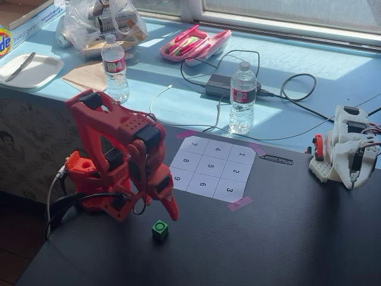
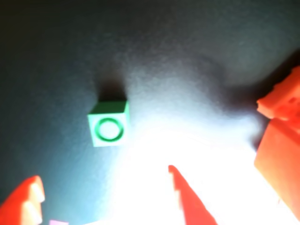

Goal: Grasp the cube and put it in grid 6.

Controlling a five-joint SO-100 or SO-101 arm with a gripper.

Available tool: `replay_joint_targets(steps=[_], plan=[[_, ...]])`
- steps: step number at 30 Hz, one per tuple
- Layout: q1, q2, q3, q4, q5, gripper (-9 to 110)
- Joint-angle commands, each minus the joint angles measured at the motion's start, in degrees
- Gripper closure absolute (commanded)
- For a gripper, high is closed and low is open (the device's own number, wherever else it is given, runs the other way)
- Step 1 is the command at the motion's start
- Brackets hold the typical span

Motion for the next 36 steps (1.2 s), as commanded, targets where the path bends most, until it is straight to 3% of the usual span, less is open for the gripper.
replay_joint_targets(steps=[1, 19, 31, 36], plan=[[1.32, -2.55, 0.35, -2.64, -0.97, 60], [4.57, -16.61, 1.41, -15.91, -3.87, 63], [2.64, -16.52, 5.01, -20.30, -4.83, 76], [2.37, -16.52, 5.80, -22.76, -5.10, 87]])
